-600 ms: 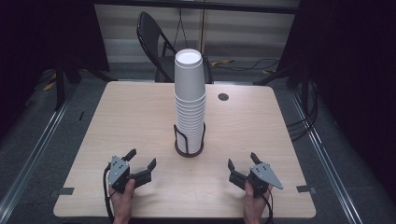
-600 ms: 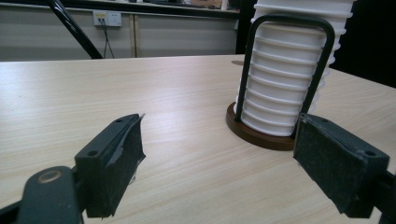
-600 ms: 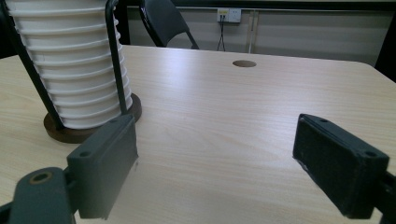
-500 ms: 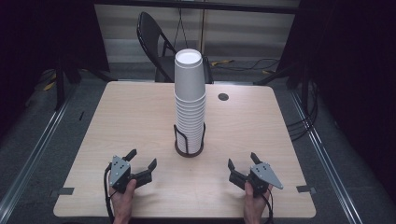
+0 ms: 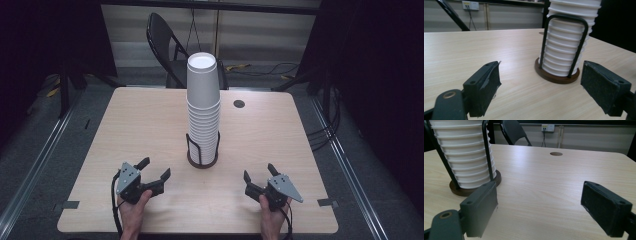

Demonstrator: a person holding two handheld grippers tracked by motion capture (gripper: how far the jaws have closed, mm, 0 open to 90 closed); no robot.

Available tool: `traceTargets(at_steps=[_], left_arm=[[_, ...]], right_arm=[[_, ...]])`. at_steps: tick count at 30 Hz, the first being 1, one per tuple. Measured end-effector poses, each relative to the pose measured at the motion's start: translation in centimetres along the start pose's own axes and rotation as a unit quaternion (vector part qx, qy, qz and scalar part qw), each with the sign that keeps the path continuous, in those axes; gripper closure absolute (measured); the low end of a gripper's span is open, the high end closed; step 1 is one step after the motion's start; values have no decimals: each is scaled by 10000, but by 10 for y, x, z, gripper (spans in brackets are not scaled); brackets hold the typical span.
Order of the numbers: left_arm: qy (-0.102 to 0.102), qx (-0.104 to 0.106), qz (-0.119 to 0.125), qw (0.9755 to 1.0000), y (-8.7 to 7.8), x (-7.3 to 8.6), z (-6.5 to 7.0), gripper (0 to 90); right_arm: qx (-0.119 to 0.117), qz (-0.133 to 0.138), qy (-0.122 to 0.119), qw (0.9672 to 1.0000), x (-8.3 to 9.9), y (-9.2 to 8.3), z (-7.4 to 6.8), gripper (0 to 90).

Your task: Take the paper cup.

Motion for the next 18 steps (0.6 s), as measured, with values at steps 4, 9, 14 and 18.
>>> traceTargets(at_steps=[4,9,14,18], left_arm=[[16,83,-28,10000,1,-3,4,158],[141,258,-50,9996,-2,-12,11,159],[168,390,-35,9991,-3,-20,17,161],[325,473,-70,9983,-1,-31,23,162]], right_arm=[[-53,18,30,10000,0,0,0,131],[-244,30,78,9997,0,0,-2,131],[-347,96,111,9993,-1,-2,-4,131],[-382,94,117,9992,-1,-2,-4,132]])
Point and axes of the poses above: each handheld gripper's, and its own axes: y roughly forward along the jaws, x roughly out of its underside, z roughly to its right, the point moved 8 cm from there along y, roughly forward along the jaws, and after that the axes turned 13 degrees about -y, right-handed, at the moved point
